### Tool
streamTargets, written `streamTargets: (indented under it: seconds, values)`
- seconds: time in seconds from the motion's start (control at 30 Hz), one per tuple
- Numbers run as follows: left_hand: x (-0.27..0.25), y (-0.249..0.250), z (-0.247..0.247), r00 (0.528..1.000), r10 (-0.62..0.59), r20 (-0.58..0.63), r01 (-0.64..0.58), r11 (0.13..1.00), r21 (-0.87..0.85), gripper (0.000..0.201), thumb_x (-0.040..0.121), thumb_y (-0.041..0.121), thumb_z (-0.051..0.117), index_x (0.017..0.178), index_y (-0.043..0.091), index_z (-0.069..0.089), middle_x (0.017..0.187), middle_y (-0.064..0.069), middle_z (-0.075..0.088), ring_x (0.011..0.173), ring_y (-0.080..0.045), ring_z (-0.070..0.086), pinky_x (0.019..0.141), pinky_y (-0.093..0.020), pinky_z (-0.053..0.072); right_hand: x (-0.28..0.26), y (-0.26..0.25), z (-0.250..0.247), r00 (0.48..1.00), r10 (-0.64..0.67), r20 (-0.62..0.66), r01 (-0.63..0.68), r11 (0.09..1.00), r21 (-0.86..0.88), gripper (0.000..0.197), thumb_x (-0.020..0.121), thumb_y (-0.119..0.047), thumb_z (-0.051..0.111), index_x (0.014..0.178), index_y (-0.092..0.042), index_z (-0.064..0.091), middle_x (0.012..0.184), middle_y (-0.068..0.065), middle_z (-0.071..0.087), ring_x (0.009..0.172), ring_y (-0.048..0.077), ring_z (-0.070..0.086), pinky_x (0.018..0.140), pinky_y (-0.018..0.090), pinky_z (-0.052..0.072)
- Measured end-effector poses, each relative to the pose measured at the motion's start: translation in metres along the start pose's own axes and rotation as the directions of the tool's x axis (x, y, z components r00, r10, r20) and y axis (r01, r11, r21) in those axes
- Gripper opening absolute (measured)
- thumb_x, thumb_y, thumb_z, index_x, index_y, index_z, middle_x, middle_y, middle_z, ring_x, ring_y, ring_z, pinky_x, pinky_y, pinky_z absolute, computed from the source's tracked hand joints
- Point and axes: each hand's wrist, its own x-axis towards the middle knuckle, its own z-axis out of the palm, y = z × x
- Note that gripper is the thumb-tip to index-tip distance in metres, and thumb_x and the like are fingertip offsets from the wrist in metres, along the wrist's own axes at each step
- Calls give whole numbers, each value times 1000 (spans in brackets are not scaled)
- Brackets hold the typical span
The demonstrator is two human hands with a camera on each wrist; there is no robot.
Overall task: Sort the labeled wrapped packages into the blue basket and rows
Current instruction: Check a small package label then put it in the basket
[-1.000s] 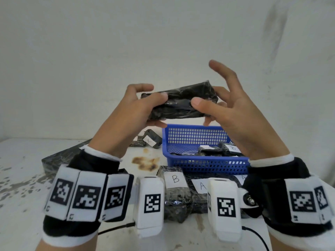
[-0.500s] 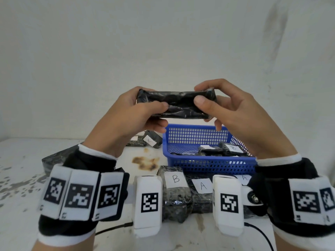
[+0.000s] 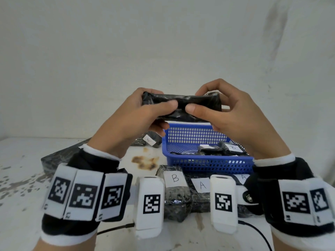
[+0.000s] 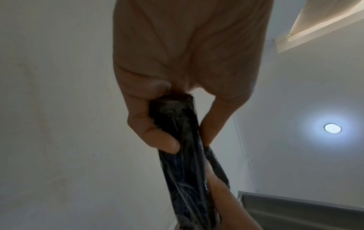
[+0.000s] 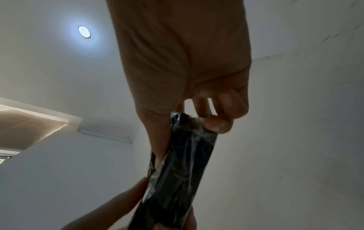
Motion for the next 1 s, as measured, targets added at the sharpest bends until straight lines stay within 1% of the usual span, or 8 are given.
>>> streamTargets:
  seconds: [0.13, 0.23, 0.33, 0.47, 0.53, 0.6, 0.7, 1.0]
  values:
    - [-3, 2, 0, 999, 16, 28, -15, 1000, -13, 24, 95, 26, 55, 106, 5, 59, 86, -13, 64, 57, -17, 57, 48, -25, 49, 0, -3, 0, 1000, -18, -19, 18, 1000, 15, 32, 70, -48, 75, 93, -26, 69, 66, -18, 64, 50, -2, 56, 54, 8, 40]
    - [-3, 2, 1, 1000, 22, -2, -22, 999, 44, 30, 97, 38, 48, 102, 11, 61, 81, -6, 63, 52, -15, 54, 41, -22, 41, -1, -5, 0, 1000, -15, -14, 16, 1000, 18, 24, 77, -49, 70, 92, -30, 70, 69, -22, 62, 56, -2, 55, 57, 9, 40]
    - [-2, 1, 1, 999, 27, -26, -26, 999, 39, 22, 97, 29, 52, 111, 14, 60, 83, -6, 62, 52, -13, 56, 39, -21, 40, -2, -6, -1, 1000, -4, 8, 4, 999, 40, 14, 89, -43, 69, 102, -39, 70, 80, -21, 64, 62, 12, 50, 62, 22, 43]
    - [2, 0, -2, 998, 44, -35, -46, 998, -44, 19, 91, 9, 61, 109, 5, 59, 99, -15, 68, 74, -16, 66, 65, -26, 57, 2, 2, -4, 999, 27, -45, -22, 993, 113, 54, 82, -29, 79, 127, -47, 56, 105, -7, 73, 85, 12, 72, 89, 28, 52]
    - [2, -1, -3, 998, 56, -37, -59, 996, -74, 19, 89, 6, 62, 108, 7, 59, 99, -10, 70, 82, -14, 69, 82, -29, 57, 3, 4, -5, 996, 59, -64, -52, 992, 111, 52, 78, -29, 83, 124, -42, 62, 105, -1, 74, 88, 16, 75, 95, 35, 52]
    - [2, -2, -3, 998, 54, -27, -56, 994, -92, 22, 91, 11, 61, 112, 8, 58, 99, -7, 72, 88, -14, 71, 91, -33, 55, 3, 3, -5, 997, 63, -54, -56, 990, 127, 47, 77, -32, 82, 120, -37, 66, 106, 2, 74, 82, 22, 76, 91, 42, 57]
    - [2, -2, -3, 998, 55, -10, -56, 994, -90, 25, 96, 15, 56, 119, 6, 57, 104, -10, 73, 93, -19, 71, 92, -36, 55, 1, 0, -4, 998, 48, -33, -44, 992, 116, 47, 72, -39, 79, 118, -35, 69, 104, 0, 75, 75, 15, 70, 73, 29, 57]
    - [2, -1, -4, 998, 47, -41, -48, 998, -32, 20, 97, 28, 54, 103, 10, 59, 80, -4, 69, 65, -25, 68, 66, -31, 60, -1, -3, 3, 1000, 20, 18, -21, 994, 106, 30, 80, -29, 77, 110, -27, 71, 88, -10, 73, 55, -4, 59, 57, 8, 44]
